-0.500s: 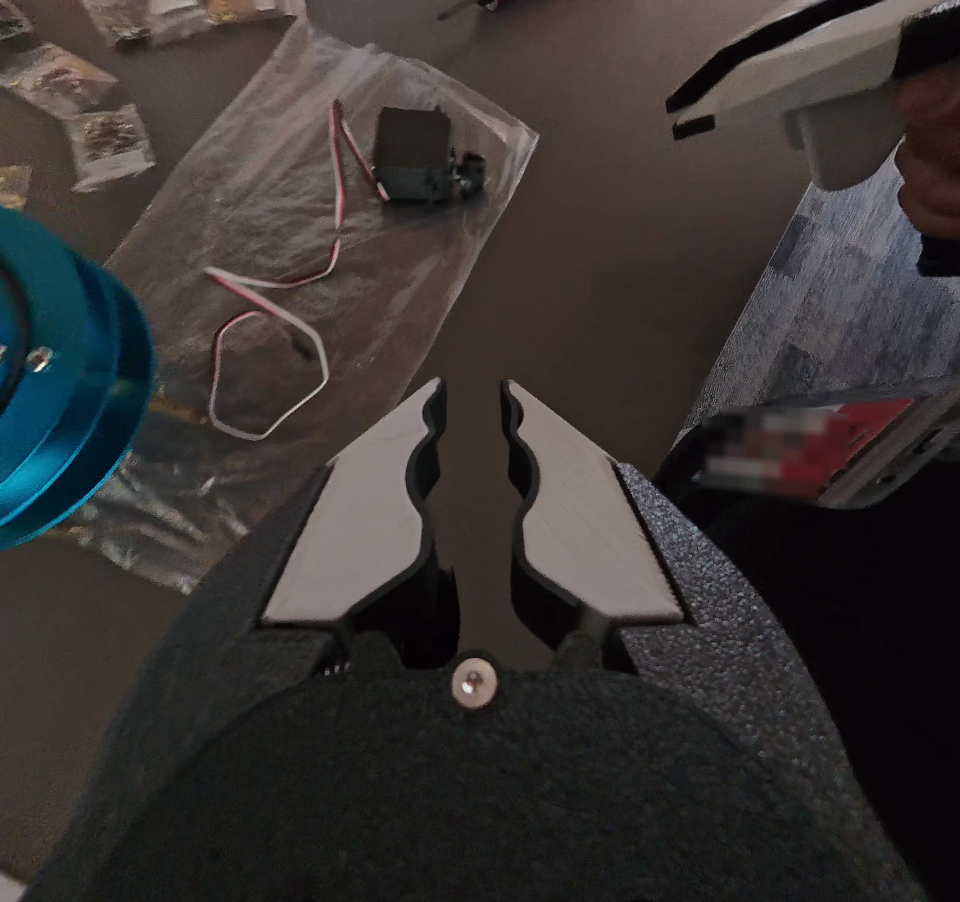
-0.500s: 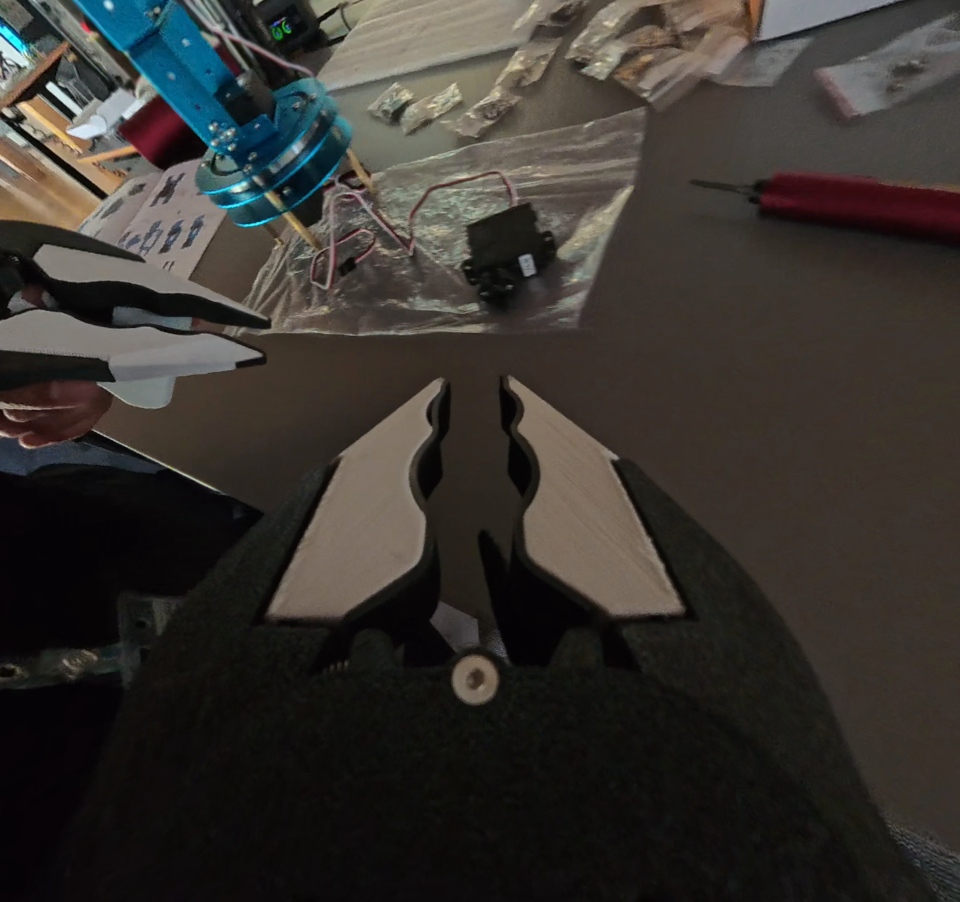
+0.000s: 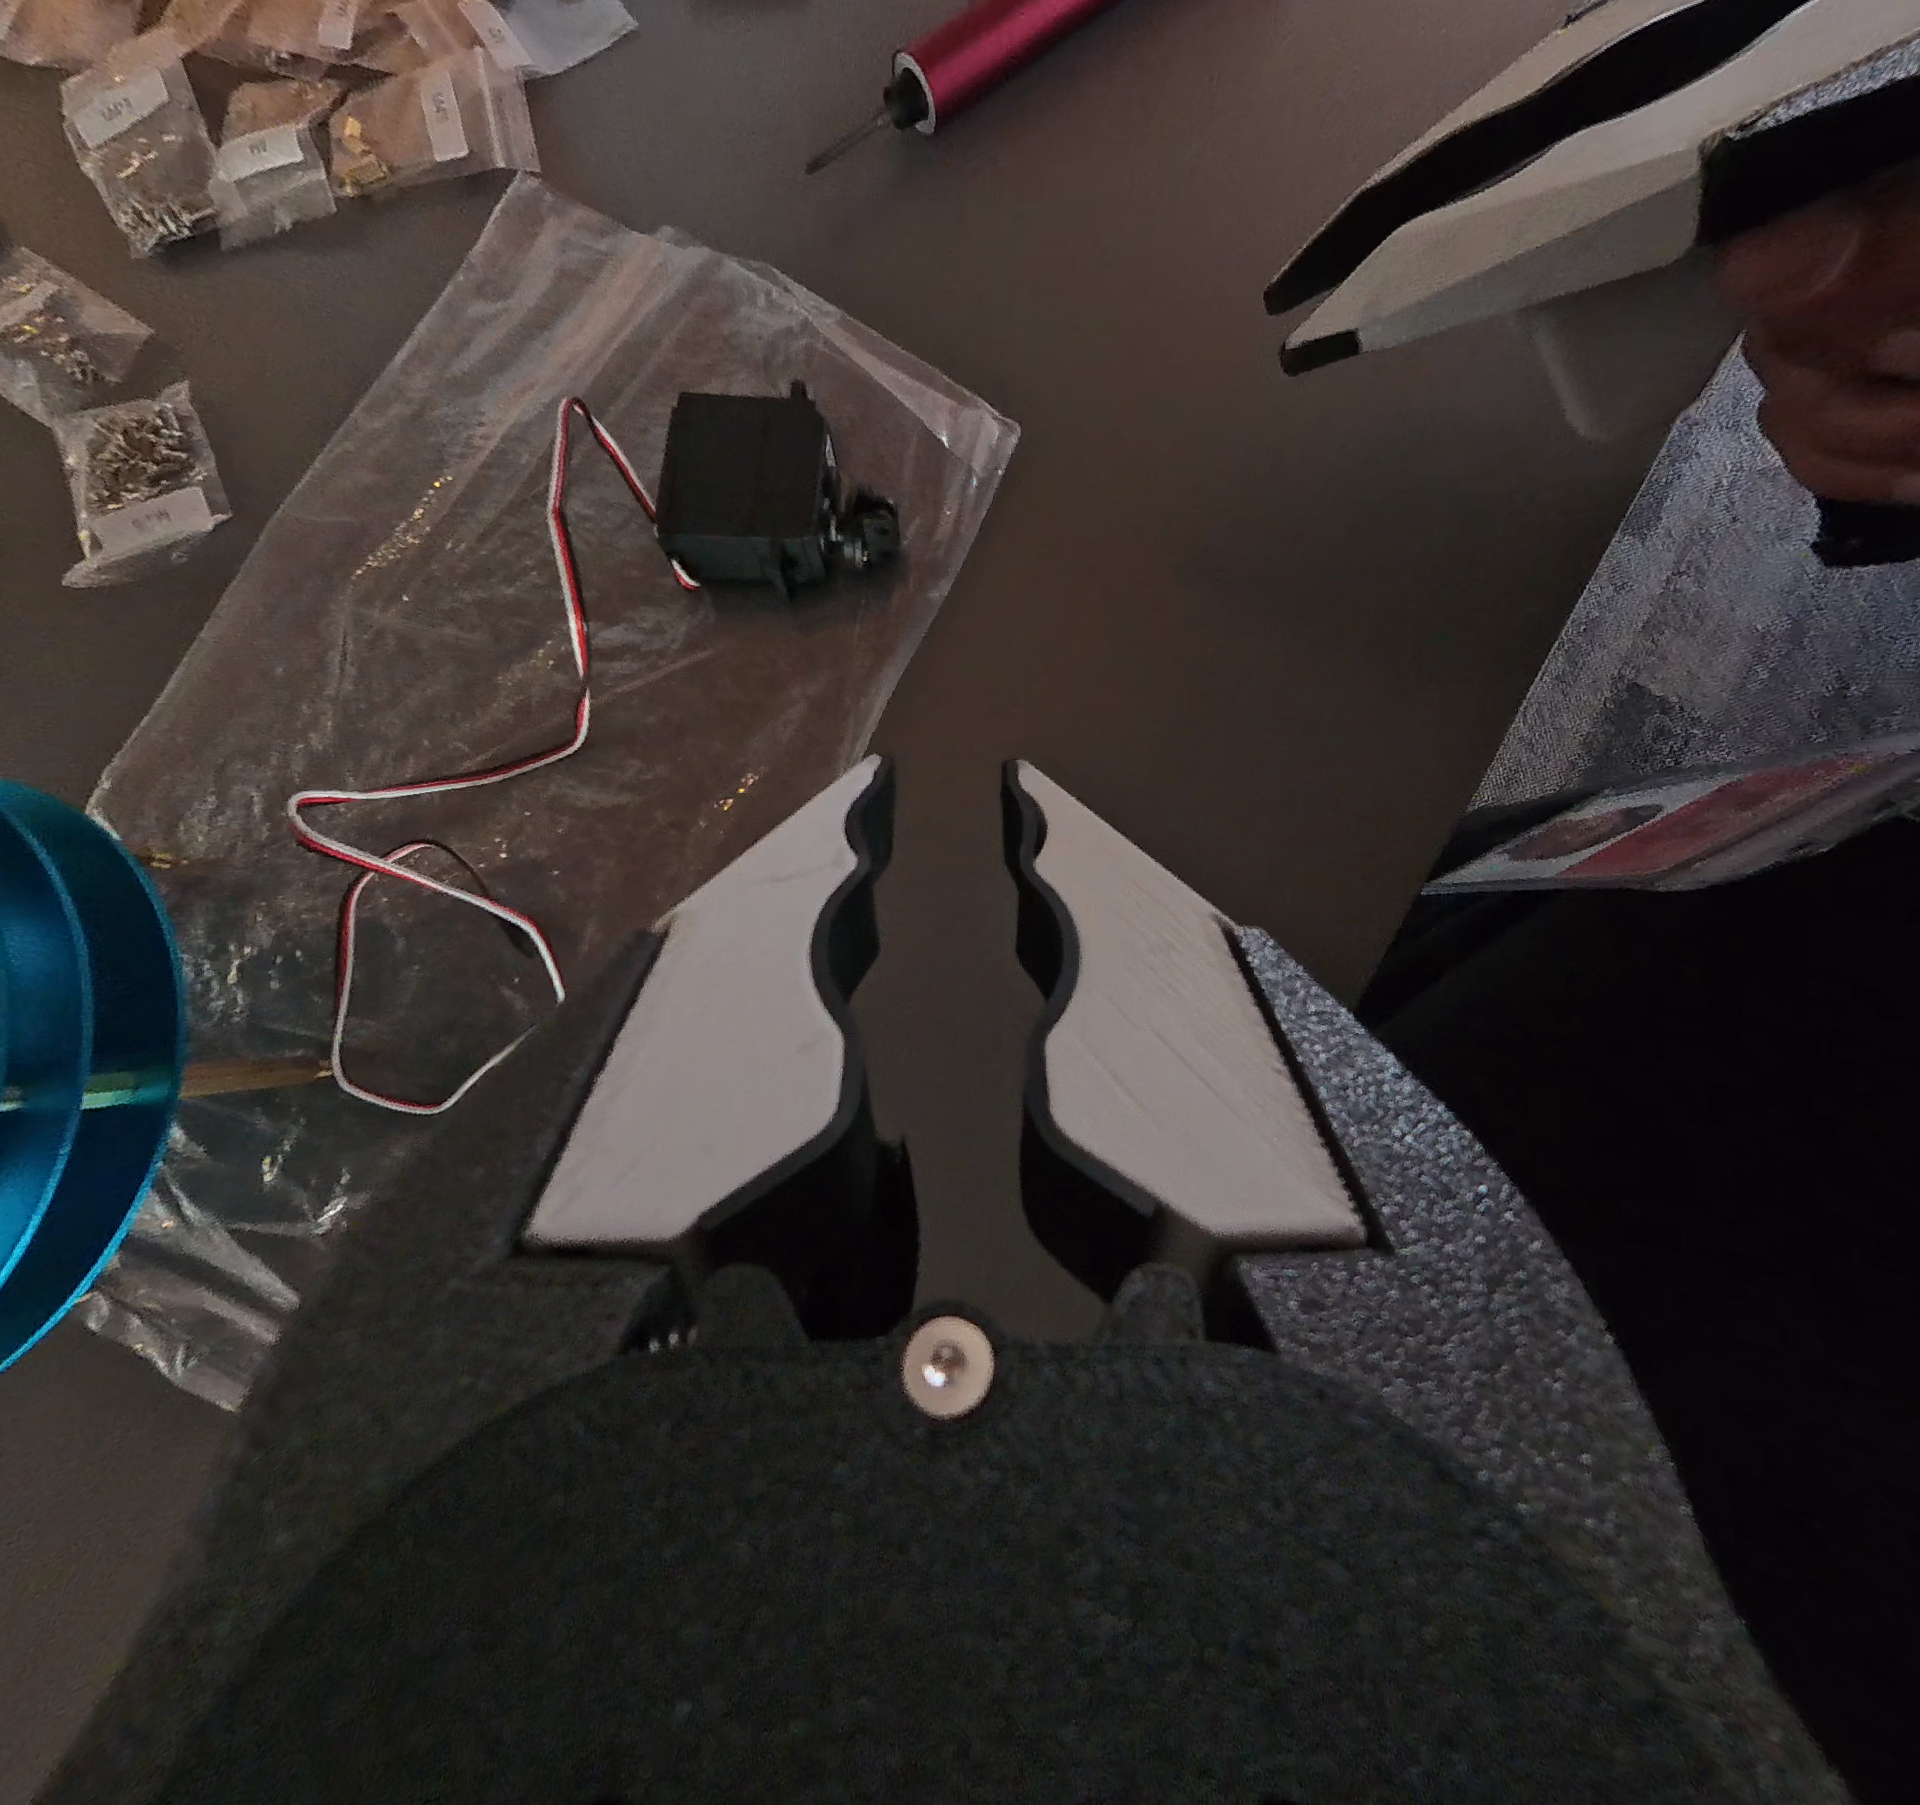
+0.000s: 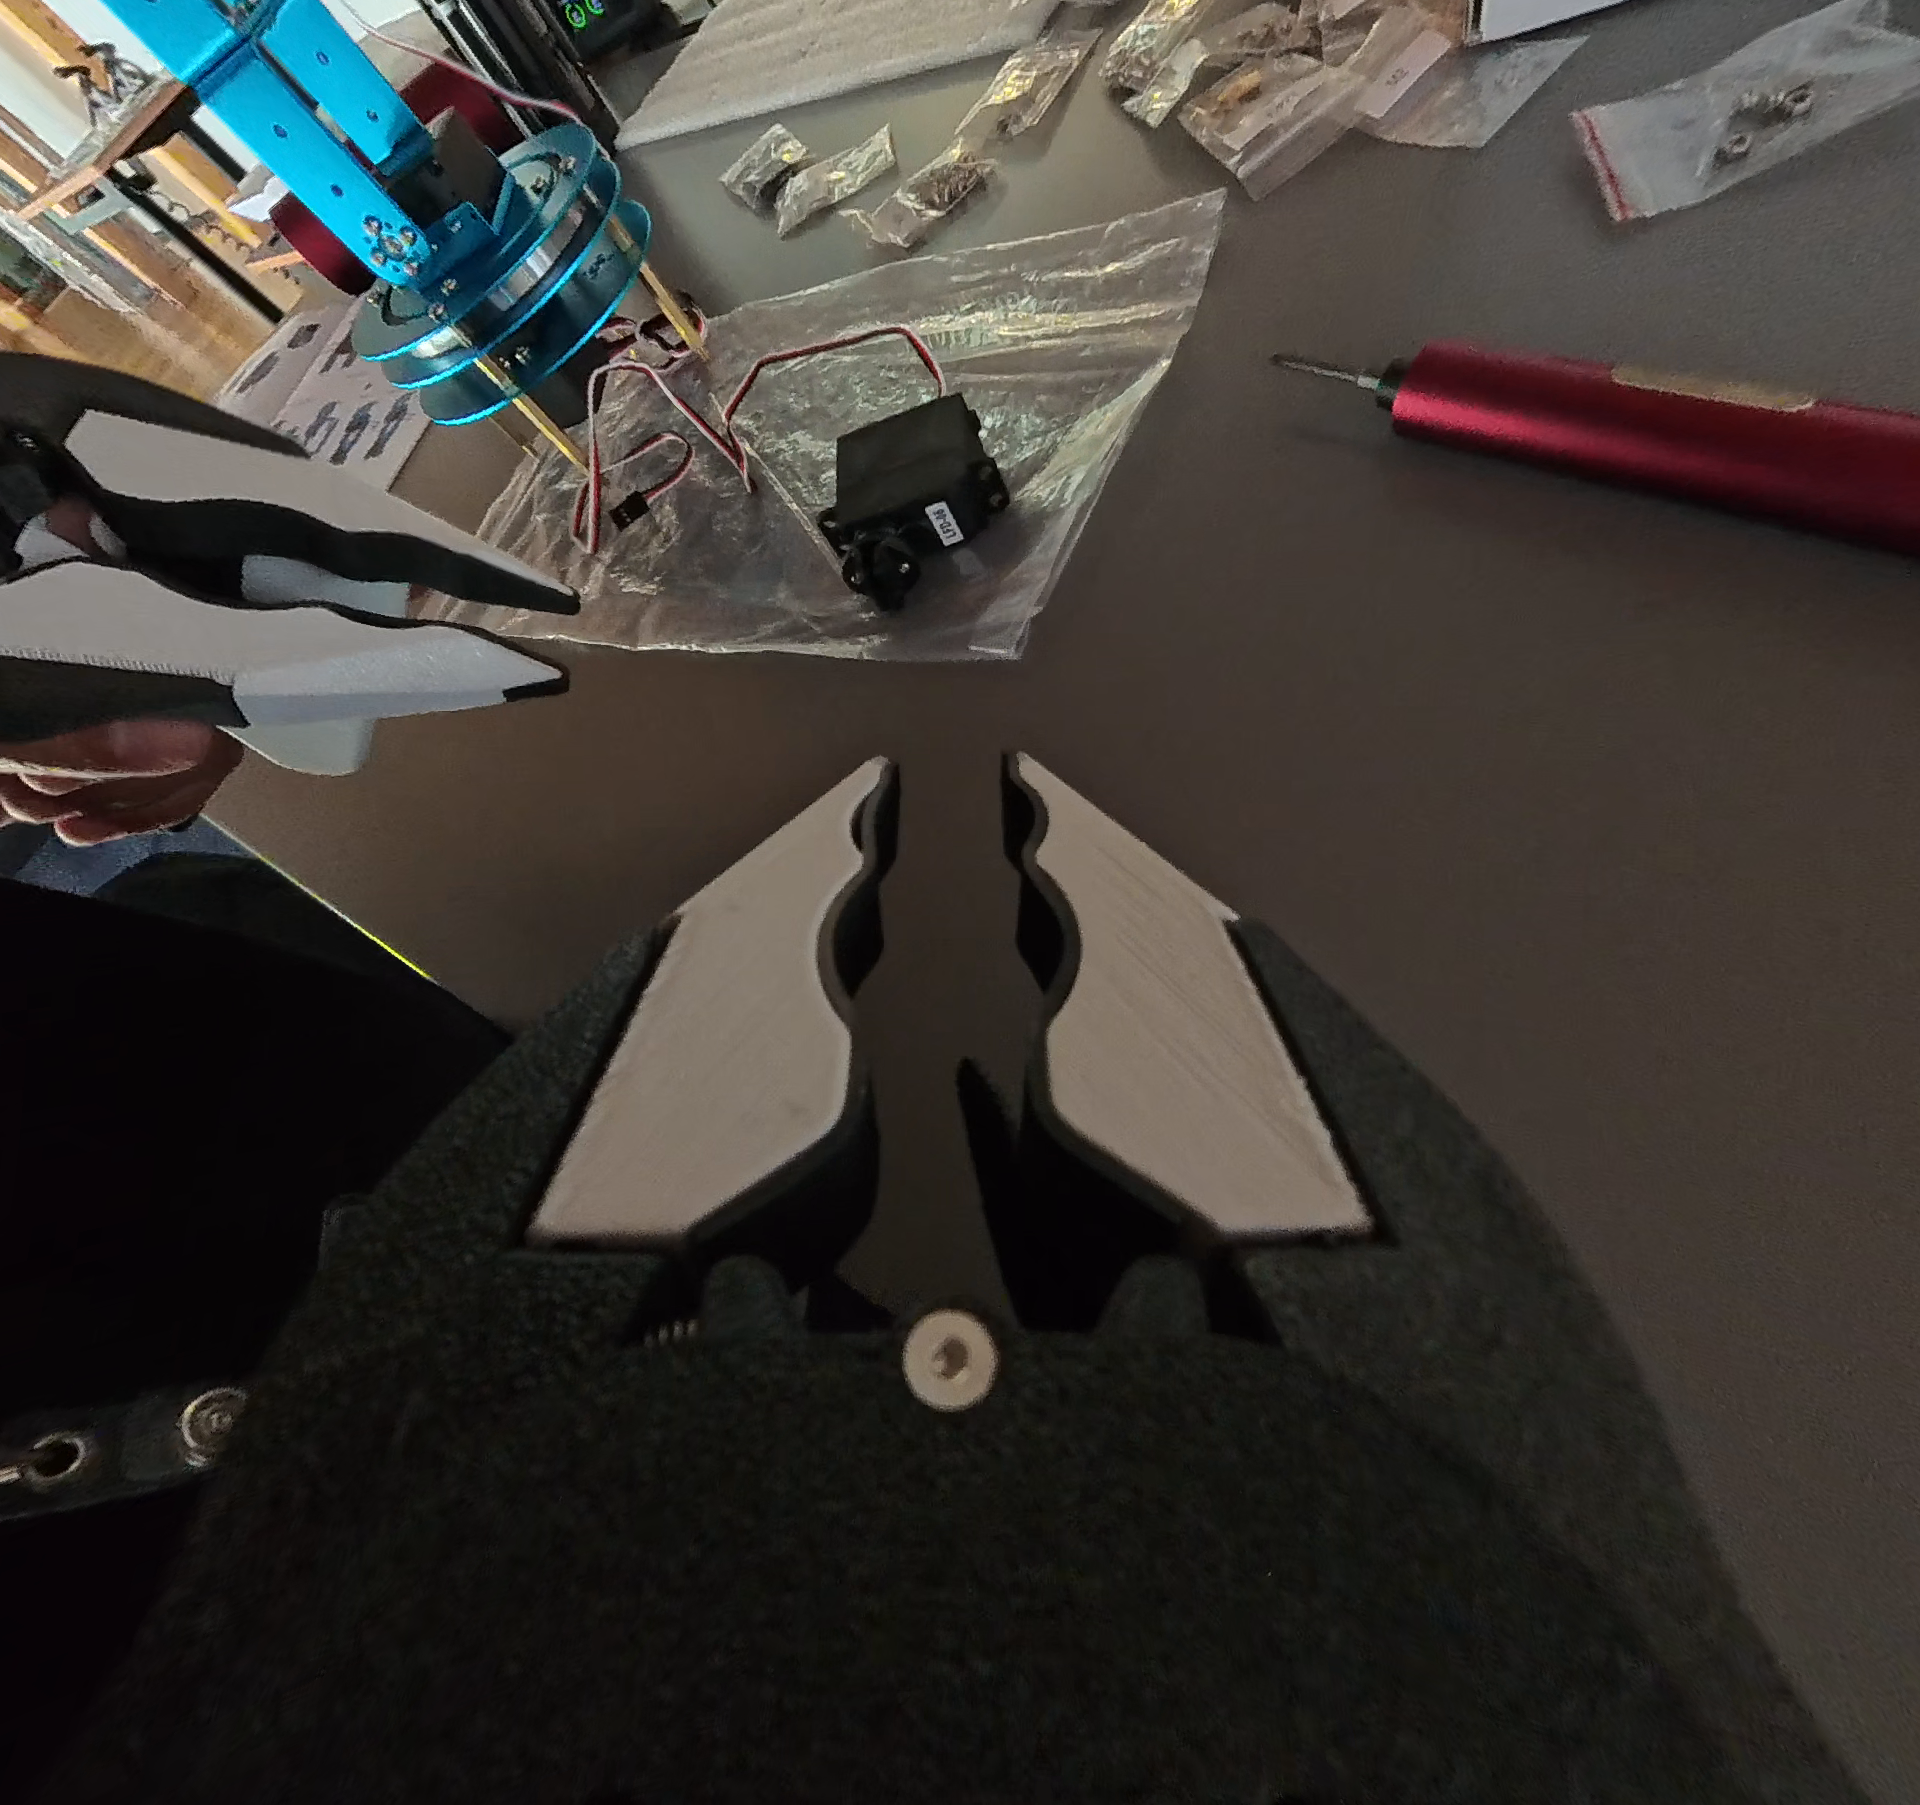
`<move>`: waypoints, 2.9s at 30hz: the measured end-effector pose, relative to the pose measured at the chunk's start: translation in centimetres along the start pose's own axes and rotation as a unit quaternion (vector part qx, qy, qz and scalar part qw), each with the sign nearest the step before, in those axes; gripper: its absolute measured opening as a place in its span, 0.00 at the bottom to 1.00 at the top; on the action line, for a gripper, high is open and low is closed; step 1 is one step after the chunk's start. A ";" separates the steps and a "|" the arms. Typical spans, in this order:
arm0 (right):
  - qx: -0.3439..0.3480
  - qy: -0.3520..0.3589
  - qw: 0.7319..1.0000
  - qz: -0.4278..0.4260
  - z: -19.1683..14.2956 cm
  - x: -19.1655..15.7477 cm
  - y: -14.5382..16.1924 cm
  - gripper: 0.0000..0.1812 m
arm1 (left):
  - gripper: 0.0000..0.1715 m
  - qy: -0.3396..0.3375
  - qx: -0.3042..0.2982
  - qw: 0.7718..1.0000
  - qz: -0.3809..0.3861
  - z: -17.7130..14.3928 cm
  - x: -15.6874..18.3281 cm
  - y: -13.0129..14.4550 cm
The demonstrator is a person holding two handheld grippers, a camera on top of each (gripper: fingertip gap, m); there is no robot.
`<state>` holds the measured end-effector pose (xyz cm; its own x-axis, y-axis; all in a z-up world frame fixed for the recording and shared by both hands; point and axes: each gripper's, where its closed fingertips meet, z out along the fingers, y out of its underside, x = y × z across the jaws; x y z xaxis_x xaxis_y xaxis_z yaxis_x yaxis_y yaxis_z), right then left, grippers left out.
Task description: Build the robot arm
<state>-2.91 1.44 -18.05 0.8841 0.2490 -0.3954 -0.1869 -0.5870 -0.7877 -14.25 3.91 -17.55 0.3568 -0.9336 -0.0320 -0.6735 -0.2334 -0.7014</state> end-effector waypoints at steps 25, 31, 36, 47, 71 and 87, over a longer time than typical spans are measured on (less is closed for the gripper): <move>-0.055 -0.057 0.991 -0.105 8.3 -12.2 -1.3 0.11 | 0.12 -0.081 0.063 0.990 -0.095 -9.2 -8.1 8.5; -0.078 -0.116 0.978 -0.156 11.9 -18.3 -1.5 0.11 | 0.11 -0.141 0.070 0.977 -0.141 -13.3 -12.4 13.0; -0.094 -0.169 0.965 -0.179 13.5 -22.3 -1.4 0.11 | 0.11 -0.180 0.072 0.958 -0.210 -16.2 -15.0 17.1; -0.148 -0.285 0.927 -0.196 16.3 -29.1 -1.6 0.11 | 0.11 -0.247 0.131 0.895 -0.349 -20.7 -18.6 22.9; -0.205 -0.282 0.900 -0.261 19.1 -28.4 -1.0 0.12 | 0.11 -0.297 0.115 0.884 -0.343 -21.0 -22.0 23.6; -0.196 -0.284 0.908 -0.238 18.9 -28.1 -1.6 0.12 | 0.11 -0.287 0.112 0.891 -0.333 -20.3 -22.0 22.8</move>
<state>-35.56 9.97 -14.61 0.4412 0.8378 -0.3216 0.4239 -0.5104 -0.7482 -50.61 13.65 -18.38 0.9449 -0.2998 0.1311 -0.0645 -0.5634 -0.8237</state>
